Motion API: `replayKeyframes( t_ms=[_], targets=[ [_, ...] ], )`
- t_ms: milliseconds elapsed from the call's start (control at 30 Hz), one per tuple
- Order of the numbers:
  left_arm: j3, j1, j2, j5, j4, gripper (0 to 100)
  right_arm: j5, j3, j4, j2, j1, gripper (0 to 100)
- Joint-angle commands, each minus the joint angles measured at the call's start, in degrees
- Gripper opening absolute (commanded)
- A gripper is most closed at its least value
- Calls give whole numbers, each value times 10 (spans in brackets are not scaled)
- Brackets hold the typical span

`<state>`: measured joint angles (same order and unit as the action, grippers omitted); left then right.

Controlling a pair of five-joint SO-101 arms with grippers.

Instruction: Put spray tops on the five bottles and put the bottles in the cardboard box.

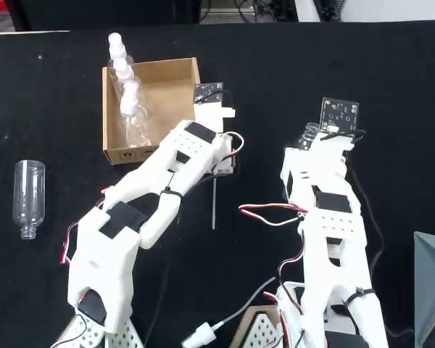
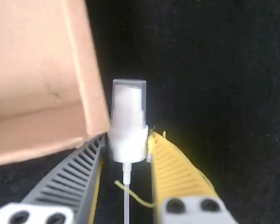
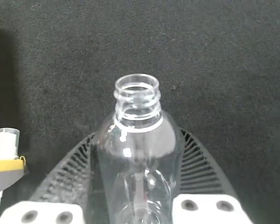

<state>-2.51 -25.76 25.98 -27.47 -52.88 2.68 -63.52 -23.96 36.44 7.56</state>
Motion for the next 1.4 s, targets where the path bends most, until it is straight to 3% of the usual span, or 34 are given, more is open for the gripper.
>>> replayKeyframes(
  t_ms=[0,100,333,500,700,1367],
  targets=[
    [-33,8,-14,4,-44,56,2,6,17,27,13,118],
    [-34,7,-14,14,-76,59,2,4,26,26,13,118],
    [-34,6,-15,163,-129,59,-18,-8,47,26,13,117],
    [-40,6,-15,170,-157,66,-21,-8,47,26,13,117],
    [-101,7,-9,166,-251,217,-21,-8,47,26,13,117],
    [-149,7,-2,200,-269,191,-21,-8,47,26,13,117]
  ],
)
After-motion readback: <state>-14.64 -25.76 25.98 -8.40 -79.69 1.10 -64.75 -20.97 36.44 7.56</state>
